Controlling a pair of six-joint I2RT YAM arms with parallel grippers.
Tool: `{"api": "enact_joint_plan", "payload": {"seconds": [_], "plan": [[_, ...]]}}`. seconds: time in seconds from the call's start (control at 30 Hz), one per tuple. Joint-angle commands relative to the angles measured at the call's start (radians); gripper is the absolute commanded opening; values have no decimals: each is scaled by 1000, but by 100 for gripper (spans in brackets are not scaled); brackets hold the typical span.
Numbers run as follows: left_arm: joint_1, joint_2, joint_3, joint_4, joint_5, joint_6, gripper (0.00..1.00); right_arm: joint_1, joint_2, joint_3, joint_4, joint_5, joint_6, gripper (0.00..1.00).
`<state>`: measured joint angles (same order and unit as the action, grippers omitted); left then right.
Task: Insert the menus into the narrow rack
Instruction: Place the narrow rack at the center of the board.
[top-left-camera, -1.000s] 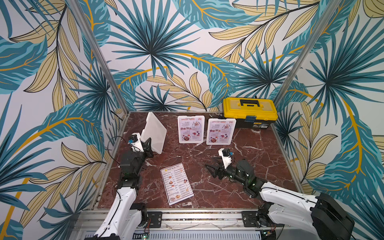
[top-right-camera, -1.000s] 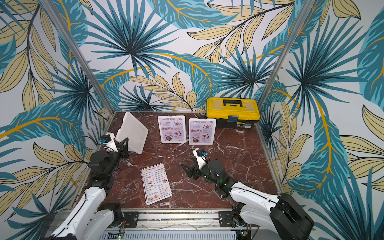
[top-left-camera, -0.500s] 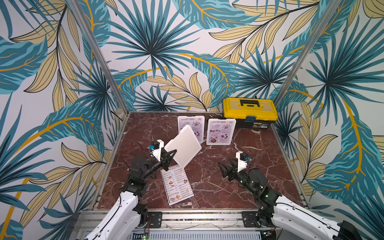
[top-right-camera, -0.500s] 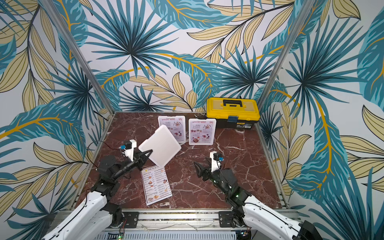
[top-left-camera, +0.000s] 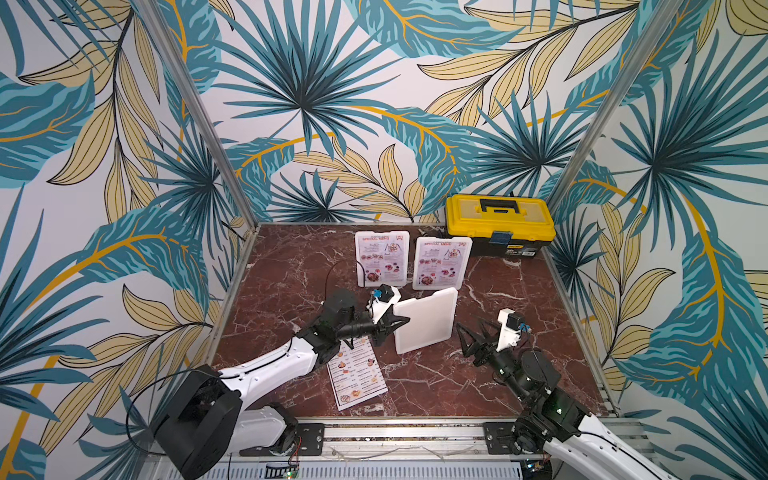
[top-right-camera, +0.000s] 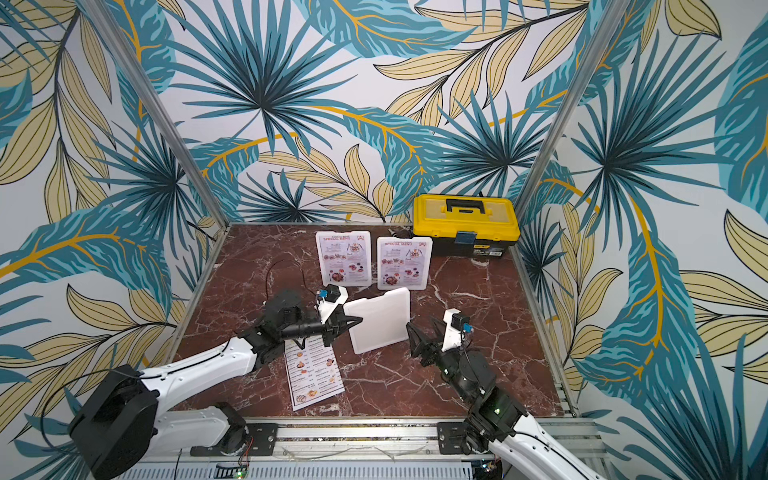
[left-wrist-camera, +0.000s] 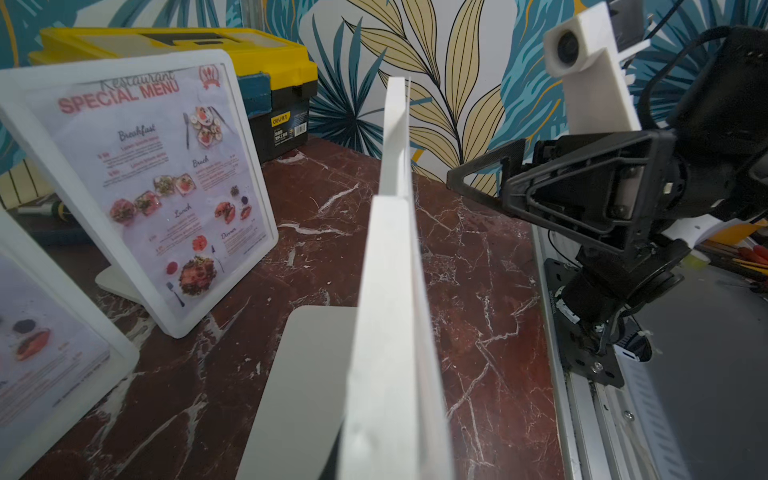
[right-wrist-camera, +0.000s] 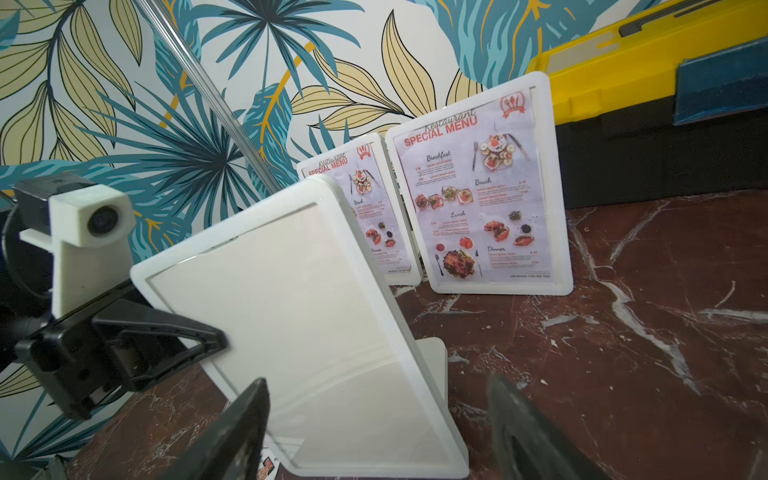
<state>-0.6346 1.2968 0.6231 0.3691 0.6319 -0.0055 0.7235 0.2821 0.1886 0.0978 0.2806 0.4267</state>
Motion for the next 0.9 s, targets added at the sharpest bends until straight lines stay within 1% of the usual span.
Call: {"api": "enact_joint_plan", "payload": {"seconds": [0.0, 0.1, 0.2, 0.33, 0.37, 0.4, 0.47, 0.53, 0.67, 0.87], "plan": [[7, 86, 77, 64, 94, 65, 8, 3, -28, -7, -76, 27, 14, 82], [14, 161, 110, 63, 120, 69, 7, 2, -21, -8, -68, 35, 18, 83], [37, 195, 125, 63, 152, 69, 7, 2, 10, -7, -45, 34, 20, 83], [87, 236, 139, 64, 171, 52, 13, 3, 79, -7, 9, 35, 21, 83], [100, 246, 144, 64, 169, 41, 15, 2, 100, -6, 27, 34, 21, 83], [109, 254, 147, 64, 161, 34, 19, 2, 122, -7, 42, 33, 22, 83], [115, 262, 145, 64, 95, 34, 28, 2, 166, -6, 79, 28, 24, 83], [115, 267, 142, 64, 55, 37, 32, 2, 203, -1, 102, 24, 24, 83], [115, 263, 138, 64, 44, 50, 37, 2, 255, 3, 139, 20, 27, 83], [115, 233, 121, 63, -19, 59, 42, 2, 298, 6, 170, 25, 29, 83]]}}
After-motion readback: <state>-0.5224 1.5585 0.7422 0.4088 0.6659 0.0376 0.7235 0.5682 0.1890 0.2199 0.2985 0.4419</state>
